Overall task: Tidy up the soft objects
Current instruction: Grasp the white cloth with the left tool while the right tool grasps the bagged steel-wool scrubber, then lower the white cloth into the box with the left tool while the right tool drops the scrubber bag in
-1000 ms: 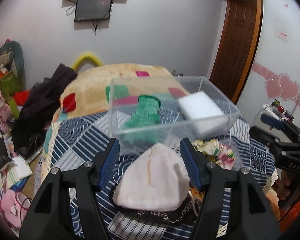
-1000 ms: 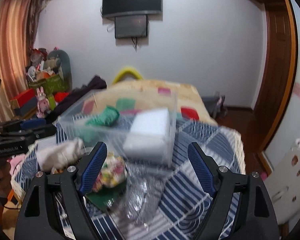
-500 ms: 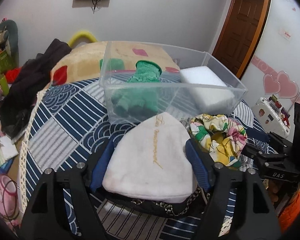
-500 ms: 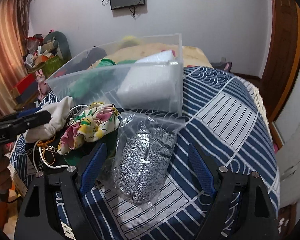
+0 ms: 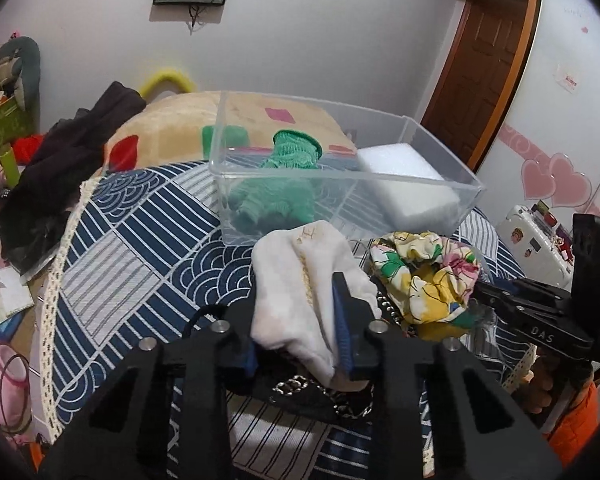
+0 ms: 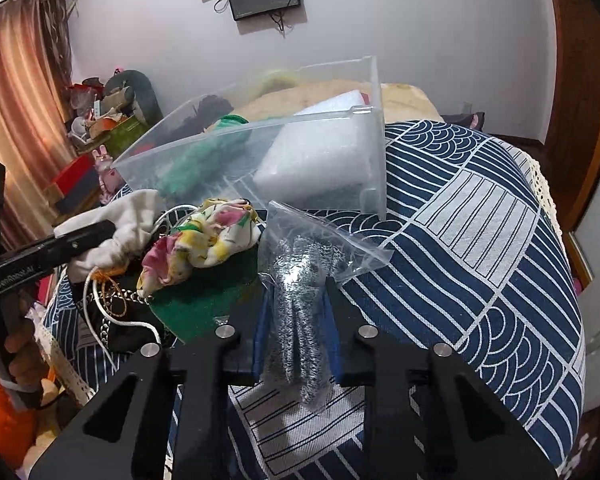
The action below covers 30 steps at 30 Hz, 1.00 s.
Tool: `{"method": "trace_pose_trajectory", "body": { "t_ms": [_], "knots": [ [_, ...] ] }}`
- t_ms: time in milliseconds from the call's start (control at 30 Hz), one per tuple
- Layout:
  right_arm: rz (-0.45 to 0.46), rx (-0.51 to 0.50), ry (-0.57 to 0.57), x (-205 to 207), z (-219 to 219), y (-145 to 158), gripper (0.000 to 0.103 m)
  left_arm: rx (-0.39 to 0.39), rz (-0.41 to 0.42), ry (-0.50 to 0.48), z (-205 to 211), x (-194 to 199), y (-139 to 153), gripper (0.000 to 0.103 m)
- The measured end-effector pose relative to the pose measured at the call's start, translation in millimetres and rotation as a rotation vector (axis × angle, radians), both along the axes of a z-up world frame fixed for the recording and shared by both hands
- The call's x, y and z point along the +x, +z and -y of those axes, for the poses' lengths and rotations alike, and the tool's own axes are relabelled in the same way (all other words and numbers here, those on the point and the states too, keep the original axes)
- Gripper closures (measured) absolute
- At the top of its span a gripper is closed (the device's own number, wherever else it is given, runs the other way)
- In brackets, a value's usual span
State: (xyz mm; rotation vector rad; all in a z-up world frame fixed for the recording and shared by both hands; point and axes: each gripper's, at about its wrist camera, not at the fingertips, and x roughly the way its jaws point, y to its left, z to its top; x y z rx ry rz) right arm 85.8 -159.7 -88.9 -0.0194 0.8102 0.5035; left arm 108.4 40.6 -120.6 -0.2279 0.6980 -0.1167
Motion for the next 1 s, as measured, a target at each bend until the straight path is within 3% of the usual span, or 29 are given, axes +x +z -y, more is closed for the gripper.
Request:
{"method": "trace_pose_trajectory", "body": {
  "t_ms": [133, 200, 367, 700, 1000],
  "knots": [
    [0.023, -0.011, -0.002, -3.4, -2.3, 4.6, 0.085, 0.008, 0.031, 0.013, -1.7, -9.9, 10.5, 0.077],
    [0.04, -0.014, -0.008, -8.4, -1.3, 8.6, 0.085, 0.009, 0.046, 0.019, -3.2, -14.0, 16.7, 0.085],
    [0.084, -0.02, -0.028, -14.0, 0.9, 19.7, 0.085, 0.01, 0.088, 0.035, -7.6, -23.4, 29.8, 0.087],
    [0.183, -0.003, -0.066, -16.3, 11.4, 49.0, 0.085, 0.022, 0.179, 0.044, -8.2, -34.7, 61.3, 0.087],
    [0.292, 0.026, -0.061, -7.8, -7.0, 81.6, 0.085, 0.033, 0.273, 0.065, -6.6, -21.6, 93.7, 0.087]
  ]
}}
